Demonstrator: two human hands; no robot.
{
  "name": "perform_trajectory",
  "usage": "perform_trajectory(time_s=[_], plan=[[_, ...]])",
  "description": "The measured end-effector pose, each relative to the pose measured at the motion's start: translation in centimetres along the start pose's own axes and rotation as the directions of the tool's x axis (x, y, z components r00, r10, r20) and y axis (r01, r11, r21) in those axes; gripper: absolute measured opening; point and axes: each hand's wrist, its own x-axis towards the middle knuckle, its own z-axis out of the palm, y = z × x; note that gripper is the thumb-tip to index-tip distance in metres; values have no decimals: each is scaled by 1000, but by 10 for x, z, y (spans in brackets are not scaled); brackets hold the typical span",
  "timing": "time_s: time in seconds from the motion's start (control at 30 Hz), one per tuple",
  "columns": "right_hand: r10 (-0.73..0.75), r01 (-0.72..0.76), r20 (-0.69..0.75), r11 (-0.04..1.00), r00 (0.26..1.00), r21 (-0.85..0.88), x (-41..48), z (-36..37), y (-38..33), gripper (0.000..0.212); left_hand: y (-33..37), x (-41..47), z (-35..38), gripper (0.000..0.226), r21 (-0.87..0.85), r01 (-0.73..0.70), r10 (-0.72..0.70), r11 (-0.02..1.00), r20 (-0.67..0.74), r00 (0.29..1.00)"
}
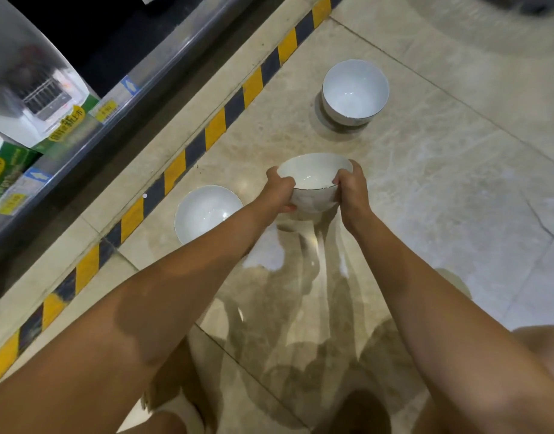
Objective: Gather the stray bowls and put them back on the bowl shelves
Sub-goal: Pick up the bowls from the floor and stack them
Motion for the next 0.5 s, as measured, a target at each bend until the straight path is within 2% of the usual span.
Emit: perform_trajectory(time_s=[0.13,0.4,0.5], plan=[[-37,39,54,998,998,-43,-3,-11,3,51,-13,1,6,53,-46,-65,64,997,-22,998],[-45,54,91,993,995,-104,1,-33,23,35,-33,4,25,59,-43,-143,140,989,-63,988],[-47,56,88,993,995,-105,2,-38,28,35,-34,3,30,60,-23,-143,141,989,-78,987]])
